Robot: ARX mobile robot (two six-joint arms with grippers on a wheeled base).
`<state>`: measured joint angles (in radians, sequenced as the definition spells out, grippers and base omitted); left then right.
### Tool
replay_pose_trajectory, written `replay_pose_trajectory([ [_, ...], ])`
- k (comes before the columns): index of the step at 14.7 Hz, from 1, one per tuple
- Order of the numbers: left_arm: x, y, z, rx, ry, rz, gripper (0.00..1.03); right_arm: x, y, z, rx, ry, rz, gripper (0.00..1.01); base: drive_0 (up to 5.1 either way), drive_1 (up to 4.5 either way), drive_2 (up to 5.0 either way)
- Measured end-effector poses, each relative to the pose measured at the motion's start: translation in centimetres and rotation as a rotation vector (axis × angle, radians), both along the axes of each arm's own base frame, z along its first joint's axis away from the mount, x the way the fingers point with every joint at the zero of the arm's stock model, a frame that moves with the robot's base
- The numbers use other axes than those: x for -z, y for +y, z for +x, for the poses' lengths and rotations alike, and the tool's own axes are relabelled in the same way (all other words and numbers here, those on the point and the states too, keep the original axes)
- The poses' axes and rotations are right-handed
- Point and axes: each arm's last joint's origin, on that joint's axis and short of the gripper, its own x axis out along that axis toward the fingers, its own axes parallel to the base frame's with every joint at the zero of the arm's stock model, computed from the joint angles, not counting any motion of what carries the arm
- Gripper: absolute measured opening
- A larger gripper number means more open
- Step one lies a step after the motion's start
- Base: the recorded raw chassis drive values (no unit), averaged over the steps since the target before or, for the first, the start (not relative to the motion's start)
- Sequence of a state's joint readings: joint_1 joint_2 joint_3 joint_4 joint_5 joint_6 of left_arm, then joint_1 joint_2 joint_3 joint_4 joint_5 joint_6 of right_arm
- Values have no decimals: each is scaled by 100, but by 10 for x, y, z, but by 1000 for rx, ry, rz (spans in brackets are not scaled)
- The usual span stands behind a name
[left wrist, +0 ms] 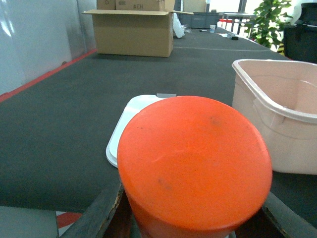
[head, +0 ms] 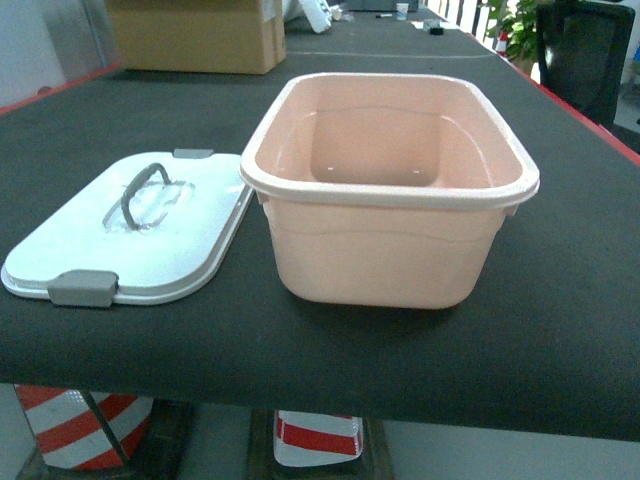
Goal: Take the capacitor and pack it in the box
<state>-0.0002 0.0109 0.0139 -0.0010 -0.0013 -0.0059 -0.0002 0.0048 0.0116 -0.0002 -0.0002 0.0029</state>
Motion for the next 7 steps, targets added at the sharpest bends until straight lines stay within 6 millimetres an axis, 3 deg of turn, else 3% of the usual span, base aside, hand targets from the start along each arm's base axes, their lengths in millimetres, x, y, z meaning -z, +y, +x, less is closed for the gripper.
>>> replay_pose_trajectory([
  [7,0,0,0,1,5,4,44,0,0,0,0,5,0,98,0,0,0],
])
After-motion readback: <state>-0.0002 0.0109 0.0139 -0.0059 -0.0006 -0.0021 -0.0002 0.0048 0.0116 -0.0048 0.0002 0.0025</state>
